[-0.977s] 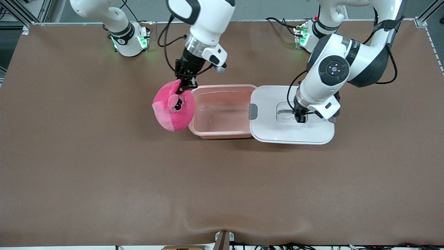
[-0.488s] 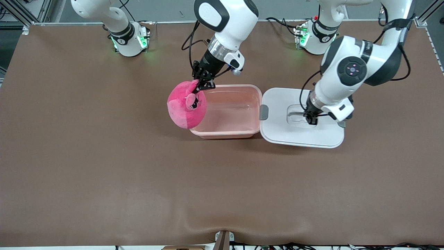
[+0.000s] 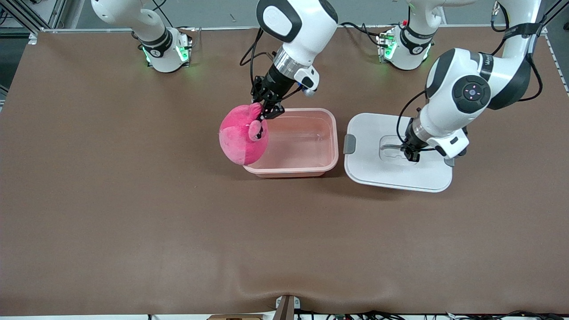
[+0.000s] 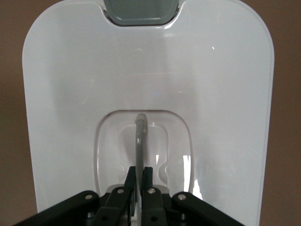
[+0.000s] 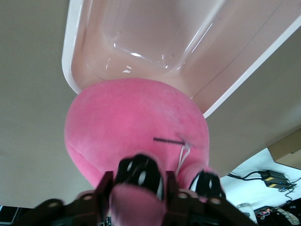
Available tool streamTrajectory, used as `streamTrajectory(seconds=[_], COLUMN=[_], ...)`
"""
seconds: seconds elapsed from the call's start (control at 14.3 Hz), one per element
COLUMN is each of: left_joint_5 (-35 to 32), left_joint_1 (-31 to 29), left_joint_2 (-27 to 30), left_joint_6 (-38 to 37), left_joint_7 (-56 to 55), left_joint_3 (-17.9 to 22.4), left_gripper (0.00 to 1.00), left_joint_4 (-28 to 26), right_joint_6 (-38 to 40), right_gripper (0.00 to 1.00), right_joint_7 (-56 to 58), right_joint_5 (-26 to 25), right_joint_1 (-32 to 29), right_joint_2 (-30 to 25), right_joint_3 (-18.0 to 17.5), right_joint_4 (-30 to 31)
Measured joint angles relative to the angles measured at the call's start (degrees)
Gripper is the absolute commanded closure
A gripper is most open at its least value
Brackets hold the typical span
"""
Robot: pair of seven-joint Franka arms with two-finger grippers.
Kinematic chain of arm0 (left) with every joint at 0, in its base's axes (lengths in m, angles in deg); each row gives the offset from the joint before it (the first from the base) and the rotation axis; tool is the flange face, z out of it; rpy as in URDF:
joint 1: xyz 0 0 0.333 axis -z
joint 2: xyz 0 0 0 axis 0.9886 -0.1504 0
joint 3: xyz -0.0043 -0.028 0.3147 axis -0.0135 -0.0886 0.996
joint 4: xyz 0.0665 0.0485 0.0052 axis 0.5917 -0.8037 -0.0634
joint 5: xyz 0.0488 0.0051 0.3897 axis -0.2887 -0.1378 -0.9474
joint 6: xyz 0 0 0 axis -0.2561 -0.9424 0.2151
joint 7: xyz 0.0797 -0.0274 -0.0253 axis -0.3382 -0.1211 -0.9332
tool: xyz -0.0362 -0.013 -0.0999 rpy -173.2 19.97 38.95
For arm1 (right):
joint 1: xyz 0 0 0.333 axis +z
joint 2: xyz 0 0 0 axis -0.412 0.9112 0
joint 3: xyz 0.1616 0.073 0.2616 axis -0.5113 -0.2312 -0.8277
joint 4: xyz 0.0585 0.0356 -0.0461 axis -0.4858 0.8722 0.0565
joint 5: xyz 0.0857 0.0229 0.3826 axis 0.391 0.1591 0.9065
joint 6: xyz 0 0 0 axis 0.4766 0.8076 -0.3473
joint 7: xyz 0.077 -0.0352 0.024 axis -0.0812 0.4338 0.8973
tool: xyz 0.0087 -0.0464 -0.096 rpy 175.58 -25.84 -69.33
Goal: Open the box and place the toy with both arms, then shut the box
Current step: 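Move the pink toy over the box and release it with the right gripper, then withdraw the right gripper from the box toward its side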
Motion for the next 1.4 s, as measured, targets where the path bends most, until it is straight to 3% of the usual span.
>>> streamTrajectory(seconds=[0.35, 0.7, 0.98, 1.4], left_joint_5=[0.01, 0.01, 0.01, 1.17], left_joint_1=[-2.56, -2.55, -2.52, -2.42], left_joint_2=[0.00, 0.00, 0.00, 0.09], left_joint_6=[0.29, 0.34, 0.35, 0.78], left_joint_7=[3.80, 3.82, 3.83, 0.75], left_joint_3=[0.02, -0.26, -0.38, -4.55], left_gripper=[1.00, 1.00, 1.00, 1.00], left_joint_4=[-0.63, -0.64, -0.67, -0.63], right_joint_6=[4.87, 5.09, 3.35, -1.04], right_gripper=[0.00, 0.00, 0.00, 0.00], right_joint_7=[-0.24, -7.15, -13.21, -16.89], right_joint_5=[0.11, 1.61, 5.76, 14.80], right_joint_1=[2.17, -0.86, -10.27, -31.37], right_joint_2=[-0.25, -0.31, -0.29, -0.27], right_joint_3=[0.09, 1.49, 1.95, 2.37], right_joint_4=[-6.10, -6.61, -6.61, -6.56])
